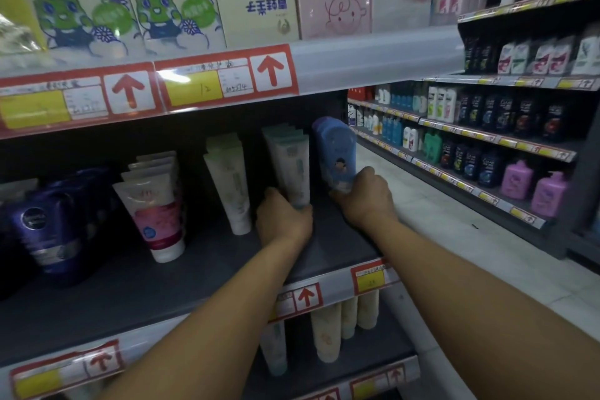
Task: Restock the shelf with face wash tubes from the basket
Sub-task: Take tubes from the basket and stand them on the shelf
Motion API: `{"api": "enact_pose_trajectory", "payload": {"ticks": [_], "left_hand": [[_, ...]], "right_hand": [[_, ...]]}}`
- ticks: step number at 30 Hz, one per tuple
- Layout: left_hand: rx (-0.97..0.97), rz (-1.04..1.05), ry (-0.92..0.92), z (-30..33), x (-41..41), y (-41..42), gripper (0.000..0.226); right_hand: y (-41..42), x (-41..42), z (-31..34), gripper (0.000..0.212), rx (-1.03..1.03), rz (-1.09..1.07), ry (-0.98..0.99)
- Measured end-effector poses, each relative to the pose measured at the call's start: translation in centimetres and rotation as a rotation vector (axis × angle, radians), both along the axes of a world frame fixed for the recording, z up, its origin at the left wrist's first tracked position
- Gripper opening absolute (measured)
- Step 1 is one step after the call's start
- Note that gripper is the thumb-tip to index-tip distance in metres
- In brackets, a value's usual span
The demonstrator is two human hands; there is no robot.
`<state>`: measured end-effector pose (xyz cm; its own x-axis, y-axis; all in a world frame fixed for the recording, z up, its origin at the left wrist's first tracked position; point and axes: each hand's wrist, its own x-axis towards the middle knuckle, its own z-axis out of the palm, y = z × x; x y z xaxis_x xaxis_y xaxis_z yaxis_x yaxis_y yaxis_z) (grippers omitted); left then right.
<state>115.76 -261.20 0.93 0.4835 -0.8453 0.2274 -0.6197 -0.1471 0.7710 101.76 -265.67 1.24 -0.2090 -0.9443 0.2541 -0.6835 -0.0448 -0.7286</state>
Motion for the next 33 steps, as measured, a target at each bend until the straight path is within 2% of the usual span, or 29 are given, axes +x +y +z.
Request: {"api": "enact_pose_trajectory", "payload": {"ticks": [3, 7, 12, 24, 33], "left_hand": [[0.008, 0.003, 0.016, 0.08, -0.17, 0.12, 0.059], [0.014, 0.017, 0.038, 0.2, -0.26, 0.18, 0.06], [0.006, 0.015, -0.003, 0.18, -0.34, 0.28, 0.058], [0.019, 0.028, -0.012, 0.02, -0.44, -0.1, 0.059], [0.025, 0.032, -0.022, 0.0, -0.41, -0.25, 0.061]], "right_hand": [[0.06, 0.01, -0.09, 0.055, -0.007, 0.011, 0.014], [0.3, 0.03, -0.23, 0.062, -0.015, 0.011, -0.017], [0.27, 0.05, -0.27, 0.054, -0.012, 0.02, 0.022], [0.2, -0.04, -0.29, 0.052, -0.003, 0.005, -0.029], [-0.27, 0.01, -0.55, 0.053, -0.027, -0.009, 0.02]]}}
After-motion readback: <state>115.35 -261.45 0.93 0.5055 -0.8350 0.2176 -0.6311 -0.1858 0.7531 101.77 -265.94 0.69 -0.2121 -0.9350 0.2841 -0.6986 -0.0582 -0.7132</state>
